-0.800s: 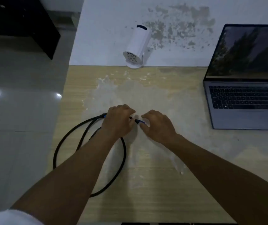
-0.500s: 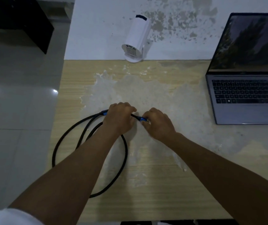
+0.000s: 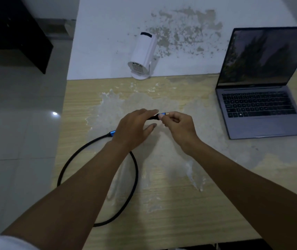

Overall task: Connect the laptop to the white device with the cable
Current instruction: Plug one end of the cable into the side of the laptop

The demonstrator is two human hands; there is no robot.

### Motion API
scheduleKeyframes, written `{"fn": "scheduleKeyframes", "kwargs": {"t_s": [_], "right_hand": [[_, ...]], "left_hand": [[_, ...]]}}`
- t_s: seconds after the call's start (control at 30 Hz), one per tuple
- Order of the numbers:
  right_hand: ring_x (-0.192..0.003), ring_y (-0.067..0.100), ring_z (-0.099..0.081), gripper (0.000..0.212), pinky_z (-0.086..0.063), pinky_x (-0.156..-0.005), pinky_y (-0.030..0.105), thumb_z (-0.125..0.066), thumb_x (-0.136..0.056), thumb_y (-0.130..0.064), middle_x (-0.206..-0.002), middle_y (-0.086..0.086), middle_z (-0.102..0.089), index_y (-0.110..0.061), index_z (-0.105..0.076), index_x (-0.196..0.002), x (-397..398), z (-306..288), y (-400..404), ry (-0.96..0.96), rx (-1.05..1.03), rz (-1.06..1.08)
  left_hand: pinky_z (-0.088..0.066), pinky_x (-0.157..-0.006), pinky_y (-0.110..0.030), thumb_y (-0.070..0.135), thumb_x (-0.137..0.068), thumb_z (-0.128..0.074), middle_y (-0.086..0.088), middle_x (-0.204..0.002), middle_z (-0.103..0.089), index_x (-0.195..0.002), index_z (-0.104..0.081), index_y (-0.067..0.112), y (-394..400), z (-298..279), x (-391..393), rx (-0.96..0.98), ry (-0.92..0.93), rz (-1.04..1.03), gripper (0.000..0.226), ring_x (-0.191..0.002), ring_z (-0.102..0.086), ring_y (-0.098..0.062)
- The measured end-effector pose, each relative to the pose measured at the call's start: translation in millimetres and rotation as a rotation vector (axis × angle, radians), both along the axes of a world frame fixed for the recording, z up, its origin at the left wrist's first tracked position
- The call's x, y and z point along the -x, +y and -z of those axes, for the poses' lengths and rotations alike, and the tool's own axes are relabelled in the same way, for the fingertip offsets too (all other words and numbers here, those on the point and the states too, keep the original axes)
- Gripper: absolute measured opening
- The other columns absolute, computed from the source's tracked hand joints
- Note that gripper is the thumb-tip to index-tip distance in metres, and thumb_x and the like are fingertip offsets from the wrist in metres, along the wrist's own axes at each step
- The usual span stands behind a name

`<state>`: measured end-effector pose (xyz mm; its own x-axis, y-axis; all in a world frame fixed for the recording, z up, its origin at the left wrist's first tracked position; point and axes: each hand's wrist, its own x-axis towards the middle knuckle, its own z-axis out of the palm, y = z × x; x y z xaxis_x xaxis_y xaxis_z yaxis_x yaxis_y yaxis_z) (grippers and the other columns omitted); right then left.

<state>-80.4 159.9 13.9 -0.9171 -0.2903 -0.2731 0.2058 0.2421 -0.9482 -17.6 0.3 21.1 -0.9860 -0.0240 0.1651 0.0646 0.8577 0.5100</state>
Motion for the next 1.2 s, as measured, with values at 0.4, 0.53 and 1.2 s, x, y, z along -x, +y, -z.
{"fn": "scheduleKeyframes", "kwargs": {"t_s": [0.4, 0.53, 1.2], "right_hand": [[-0.100, 0.008, -0.064, 0.021, -0.051, -0.085, 0.019, -0.057, -0.099, -0.028, -0.109, -0.005, -0.069, -0.022, -0.068, -0.115, 18, -26, 55, 0.235, -0.054, 0.153], [-0.101, -0.005, -0.057, 0.029, -0.046, -0.083, 0.011, -0.050, -0.102, -0.028, -0.117, -0.013, -0.062, -0.027, -0.060, -0.129, 34, -24, 93, 0.381, -0.240, 0.149], [-0.121, 0.030, -0.058, 0.036, -0.048, -0.100, 0.051, -0.056, -0.097, -0.012, -0.130, 0.016, -0.063, -0.002, -0.058, -0.131, 164, 40, 200, 0.594, -0.636, -0.206]], "left_hand": [[-0.051, -0.063, -0.038, 0.019, -0.093, -0.062, -0.008, -0.090, -0.065, -0.122, -0.062, 0.016, 51, -24, 42, -0.071, 0.119, 0.111, 0.030, -0.075, -0.061, -0.026], [-0.050, -0.063, -0.040, 0.017, -0.096, -0.056, -0.010, -0.091, -0.057, -0.125, -0.058, 0.014, 76, -24, 62, -0.043, 0.099, 0.153, 0.029, -0.072, -0.056, -0.027], [-0.053, -0.064, -0.028, 0.008, -0.082, -0.070, -0.010, -0.087, -0.074, -0.101, -0.066, 0.015, 159, 41, 176, -0.238, -0.140, -0.043, 0.021, -0.065, -0.067, -0.021]]}}
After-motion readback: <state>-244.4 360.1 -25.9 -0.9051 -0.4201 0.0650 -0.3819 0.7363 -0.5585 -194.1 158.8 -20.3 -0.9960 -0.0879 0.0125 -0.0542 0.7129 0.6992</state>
